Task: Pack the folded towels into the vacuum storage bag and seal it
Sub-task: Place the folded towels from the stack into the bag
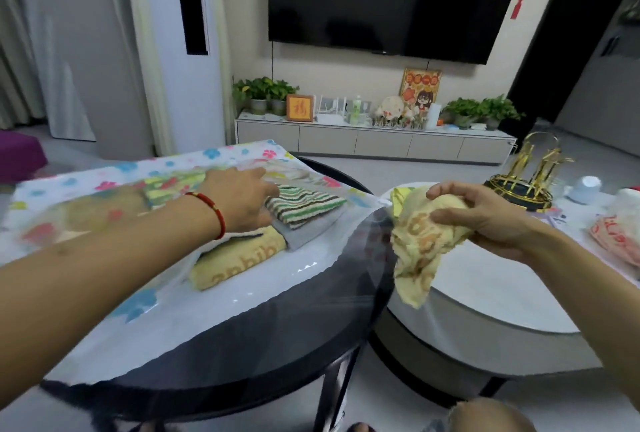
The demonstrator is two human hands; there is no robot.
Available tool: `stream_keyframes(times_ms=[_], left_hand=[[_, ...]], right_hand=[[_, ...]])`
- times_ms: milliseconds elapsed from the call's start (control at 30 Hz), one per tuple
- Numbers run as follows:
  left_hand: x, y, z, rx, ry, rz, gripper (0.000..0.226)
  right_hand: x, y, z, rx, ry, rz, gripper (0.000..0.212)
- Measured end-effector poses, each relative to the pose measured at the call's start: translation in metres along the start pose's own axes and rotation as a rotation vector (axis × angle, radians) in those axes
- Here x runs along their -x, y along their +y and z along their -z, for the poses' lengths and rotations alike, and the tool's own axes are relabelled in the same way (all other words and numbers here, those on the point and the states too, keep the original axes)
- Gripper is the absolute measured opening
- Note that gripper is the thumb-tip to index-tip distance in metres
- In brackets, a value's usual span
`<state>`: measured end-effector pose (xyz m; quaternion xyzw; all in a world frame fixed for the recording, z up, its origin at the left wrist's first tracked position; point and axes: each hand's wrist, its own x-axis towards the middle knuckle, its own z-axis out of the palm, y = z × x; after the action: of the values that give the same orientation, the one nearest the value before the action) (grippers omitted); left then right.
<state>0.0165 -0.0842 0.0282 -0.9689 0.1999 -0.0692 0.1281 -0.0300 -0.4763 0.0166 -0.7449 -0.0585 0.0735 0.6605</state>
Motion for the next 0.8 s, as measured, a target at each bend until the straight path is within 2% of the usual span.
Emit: stream_keyframes(times_ms=[200,300,433,533,567,633,700,800], left_hand=[[0.047,-0.050,0.001,0.023,-0.074,0.128,0.062],[0.057,-0.072,0.007,0.042,-0.059,0.175,0.066],[0.049,-0.089,0.031,-0.019,0.009,0.189,0.061],[0.041,-0.098,0.053,-0.015,0.039,0.220,0.083],[0.039,-0.101,0.059,-0.010,0.050,0.231,0.082],[0.036,-0.106,0.068,-0.002,0.067,0.240,0.074],[0.034,-0.108,0.070,-0.005,0.072,0.235,0.072],[0.032,-0.108,0.067,-0.023,0.072,0.213,0.072]], right_hand=[[-0.002,-0.018,-0.110,-0.094,-0.280,0.003,0.038],[-0.028,-0.007,-0.181,-0.156,-0.356,0.010,0.030],[-0.073,0.000,-0.276,-0.306,-0.280,0.064,0.031],[-0.105,-0.006,-0.342,-0.412,-0.049,0.184,0.033],[-0.113,-0.007,-0.363,-0.460,0.044,0.221,0.032],[-0.120,0.003,-0.398,-0.621,0.154,0.149,0.033],[-0.114,0.031,-0.426,-0.579,0.069,0.005,0.035],[-0.103,0.073,-0.447,-0.254,-0.096,-0.175,0.035]])
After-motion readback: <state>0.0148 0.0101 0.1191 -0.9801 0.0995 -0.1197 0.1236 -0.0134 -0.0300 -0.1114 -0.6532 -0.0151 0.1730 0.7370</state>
